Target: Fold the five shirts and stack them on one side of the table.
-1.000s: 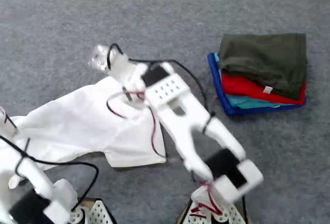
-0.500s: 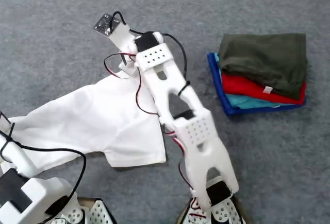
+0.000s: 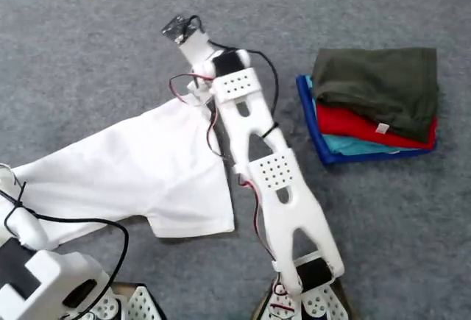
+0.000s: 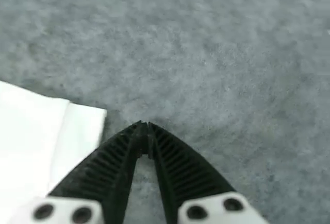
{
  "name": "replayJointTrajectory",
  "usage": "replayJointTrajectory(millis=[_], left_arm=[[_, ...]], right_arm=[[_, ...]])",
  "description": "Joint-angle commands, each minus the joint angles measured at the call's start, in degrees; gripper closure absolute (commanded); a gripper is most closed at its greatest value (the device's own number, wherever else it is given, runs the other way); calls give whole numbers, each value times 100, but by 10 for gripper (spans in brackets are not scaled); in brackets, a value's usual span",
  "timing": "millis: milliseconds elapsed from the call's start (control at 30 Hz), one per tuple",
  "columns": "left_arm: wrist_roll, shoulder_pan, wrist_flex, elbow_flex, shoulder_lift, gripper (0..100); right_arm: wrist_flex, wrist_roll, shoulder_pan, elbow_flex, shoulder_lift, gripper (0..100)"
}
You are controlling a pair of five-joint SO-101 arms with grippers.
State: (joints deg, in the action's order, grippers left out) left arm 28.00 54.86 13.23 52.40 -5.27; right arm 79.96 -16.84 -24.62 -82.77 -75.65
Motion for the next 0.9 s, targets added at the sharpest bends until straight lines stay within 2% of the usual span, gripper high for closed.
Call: replayJointTrajectory(millis=[0, 133, 500, 633, 733, 867], left_arm=[[62, 132, -158, -193, 75, 981], [79, 114, -70, -202, -75, 981], [62, -888, 2031, -176, -2281, 981], [53, -879, 2637, -158, -2826, 981], [-62, -721, 3270, -158, -2897, 981], [-448, -264, 3604, -105, -2888, 981]], right_arm=[[-44, 9, 75, -286, 101, 995], [290, 0, -4, -690, 356, 995], [2233, -105, -365, -1270, 1341, 995], [2259, 123, -312, -585, 1684, 995], [2259, 220, -567, 215, 2097, 995], [2251, 290, -971, 1262, 2554, 996]])
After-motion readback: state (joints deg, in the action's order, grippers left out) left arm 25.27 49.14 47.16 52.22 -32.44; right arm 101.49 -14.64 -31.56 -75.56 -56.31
